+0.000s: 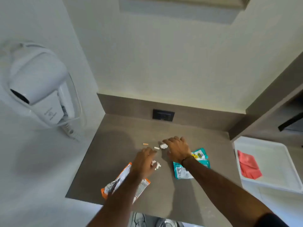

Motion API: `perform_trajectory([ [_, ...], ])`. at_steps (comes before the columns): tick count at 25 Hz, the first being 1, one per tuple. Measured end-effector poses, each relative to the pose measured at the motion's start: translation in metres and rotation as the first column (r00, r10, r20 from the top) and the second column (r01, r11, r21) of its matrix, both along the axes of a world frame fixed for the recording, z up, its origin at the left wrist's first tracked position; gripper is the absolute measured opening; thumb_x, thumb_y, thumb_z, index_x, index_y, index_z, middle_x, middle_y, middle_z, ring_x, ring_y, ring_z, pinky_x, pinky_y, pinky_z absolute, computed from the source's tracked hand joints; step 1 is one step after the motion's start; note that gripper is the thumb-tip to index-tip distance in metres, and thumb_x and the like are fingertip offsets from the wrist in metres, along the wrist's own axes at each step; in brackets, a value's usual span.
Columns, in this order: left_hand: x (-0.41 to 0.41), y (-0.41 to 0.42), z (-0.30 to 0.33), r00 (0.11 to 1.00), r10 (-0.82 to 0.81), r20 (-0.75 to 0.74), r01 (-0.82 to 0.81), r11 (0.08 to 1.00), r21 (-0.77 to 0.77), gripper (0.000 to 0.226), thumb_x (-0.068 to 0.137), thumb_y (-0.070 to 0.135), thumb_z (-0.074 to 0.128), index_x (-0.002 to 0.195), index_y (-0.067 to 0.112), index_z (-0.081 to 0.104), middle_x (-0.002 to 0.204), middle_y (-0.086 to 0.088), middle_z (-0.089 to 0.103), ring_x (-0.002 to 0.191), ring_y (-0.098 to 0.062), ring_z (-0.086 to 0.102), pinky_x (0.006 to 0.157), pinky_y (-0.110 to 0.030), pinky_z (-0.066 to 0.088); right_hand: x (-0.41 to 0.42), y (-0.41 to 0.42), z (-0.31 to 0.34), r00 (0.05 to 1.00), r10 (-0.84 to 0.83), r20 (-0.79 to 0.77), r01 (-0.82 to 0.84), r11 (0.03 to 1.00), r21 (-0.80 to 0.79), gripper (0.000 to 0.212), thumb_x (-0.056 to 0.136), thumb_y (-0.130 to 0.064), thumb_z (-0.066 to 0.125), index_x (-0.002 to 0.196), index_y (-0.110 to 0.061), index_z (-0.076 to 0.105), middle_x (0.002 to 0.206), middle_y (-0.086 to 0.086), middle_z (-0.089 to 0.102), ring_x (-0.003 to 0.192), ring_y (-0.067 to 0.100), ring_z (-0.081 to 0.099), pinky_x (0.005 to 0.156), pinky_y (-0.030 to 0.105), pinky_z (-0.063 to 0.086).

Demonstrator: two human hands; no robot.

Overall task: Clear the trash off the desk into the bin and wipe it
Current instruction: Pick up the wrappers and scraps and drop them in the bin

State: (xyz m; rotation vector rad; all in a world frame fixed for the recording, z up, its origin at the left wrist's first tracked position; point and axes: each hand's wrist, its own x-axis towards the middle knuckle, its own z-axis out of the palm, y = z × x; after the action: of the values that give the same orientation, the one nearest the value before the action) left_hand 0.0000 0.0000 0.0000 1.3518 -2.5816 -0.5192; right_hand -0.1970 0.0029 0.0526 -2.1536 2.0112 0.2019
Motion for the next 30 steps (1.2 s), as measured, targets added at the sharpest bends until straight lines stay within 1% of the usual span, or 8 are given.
perform_trajectory([
  [3, -0.006, 0.006, -0.029, 1.000, -0.027, -0.005, 0.027, 0.998, 0.064, 0.032, 0.068, 0.030, 0.070, 0.099, 0.023, 0.074, 0.099, -0.001, 0.069, 0.096, -0.022, 0.061, 0.085, -0.036, 0.052, 0.007, -0.014, -0.031, 0.999, -0.039, 0.007, 0.040, 0.999, -0.010, 0.042, 0.087, -0.028, 0.052, 0.129, -0.030, 0.059, 0.125, 0.006, 0.066, 0.114, 0.032, 0.056, 0.091, 0.044, 0.039],
  [7, -0.005, 0.009, -0.041, 0.995, -0.058, 0.084, 0.050, 0.995, 0.087, 0.025, 0.051, 0.014, 0.082, 0.075, 0.019, 0.079, 0.080, 0.000, 0.069, 0.077, -0.022, 0.070, 0.063, -0.024, 0.055, 0.009, -0.019, -0.057, 0.994, -0.076, -0.075, 0.071, 0.995, -0.070, 0.026, 0.091, -0.028, 0.049, 0.107, -0.026, 0.070, 0.106, 0.007, 0.071, 0.104, 0.030, 0.058, 0.085, 0.041, 0.039],
  [11, -0.004, 0.020, -0.035, 0.989, 0.026, -0.147, 0.000, 0.985, 0.173, 0.024, 0.077, 0.007, 0.062, 0.094, 0.015, 0.077, 0.094, -0.009, 0.067, 0.092, -0.027, 0.063, 0.084, -0.038, 0.053, 0.000, 0.003, -0.047, 0.989, -0.140, 0.055, 0.146, 0.982, -0.122, 0.025, 0.085, -0.031, 0.055, 0.101, -0.022, 0.072, 0.102, 0.005, 0.073, 0.101, 0.030, 0.058, 0.084, 0.041, 0.040],
  [15, -0.001, 0.066, -0.015, 0.967, 0.013, -0.255, 0.025, 0.989, 0.145, 0.024, 0.084, 0.007, 0.066, 0.105, 0.013, 0.075, 0.101, -0.009, 0.067, 0.097, -0.025, 0.065, 0.090, -0.032, 0.050, -0.005, 0.085, -0.026, 0.919, -0.211, 0.334, 0.293, 0.931, -0.219, 0.021, 0.075, -0.032, 0.068, 0.094, -0.024, 0.075, 0.090, 0.004, 0.076, 0.088, 0.033, 0.064, 0.077, 0.042, 0.050],
  [18, -0.001, 0.138, -0.010, 0.958, -0.051, -0.284, 0.097, 0.984, 0.150, 0.028, 0.086, 0.011, 0.068, 0.114, 0.014, 0.072, 0.107, -0.006, 0.067, 0.099, -0.017, 0.063, 0.088, -0.019, 0.042, -0.010, 0.176, -0.029, 0.891, -0.228, 0.394, 0.335, 0.914, -0.228, 0.024, 0.076, -0.039, 0.064, 0.091, -0.024, 0.076, 0.089, 0.001, 0.077, 0.084, 0.028, 0.067, 0.075, 0.040, 0.053],
  [20, -0.007, 0.189, -0.013, 0.954, -0.065, -0.294, 0.113, 0.982, 0.150, 0.034, 0.088, 0.015, 0.068, 0.121, 0.014, 0.069, 0.113, -0.005, 0.067, 0.103, -0.015, 0.062, 0.091, -0.020, 0.047, -0.017, 0.234, -0.041, 0.890, -0.226, 0.395, 0.325, 0.923, -0.204, 0.028, 0.078, -0.044, 0.058, 0.092, -0.027, 0.076, 0.091, -0.006, 0.078, 0.086, 0.021, 0.067, 0.077, 0.036, 0.052],
  [25, -0.024, 0.271, -0.036, 0.982, -0.085, -0.166, 0.123, 0.964, 0.234, 0.041, 0.093, 0.024, 0.064, 0.132, 0.013, 0.062, 0.127, -0.008, 0.069, 0.116, -0.022, 0.064, 0.097, -0.032, 0.055, -0.031, 0.332, -0.075, 0.897, -0.287, 0.335, 0.336, 0.937, -0.097, 0.021, 0.076, -0.038, 0.069, 0.095, -0.028, 0.075, 0.096, -0.011, 0.077, 0.094, 0.017, 0.067, 0.081, 0.034, 0.050],
  [30, -0.031, 0.296, -0.053, 0.998, -0.066, 0.013, 0.059, 0.948, 0.314, 0.056, 0.096, 0.029, 0.063, 0.148, 0.013, 0.046, 0.142, -0.008, 0.060, 0.130, -0.025, 0.055, 0.105, -0.036, 0.050, -0.030, 0.355, -0.089, 0.917, -0.304, 0.259, 0.297, 0.953, 0.067, 0.042, 0.080, -0.045, 0.066, 0.117, -0.027, 0.066, 0.117, -0.004, 0.072, 0.114, 0.020, 0.061, 0.094, 0.038, 0.047],
])
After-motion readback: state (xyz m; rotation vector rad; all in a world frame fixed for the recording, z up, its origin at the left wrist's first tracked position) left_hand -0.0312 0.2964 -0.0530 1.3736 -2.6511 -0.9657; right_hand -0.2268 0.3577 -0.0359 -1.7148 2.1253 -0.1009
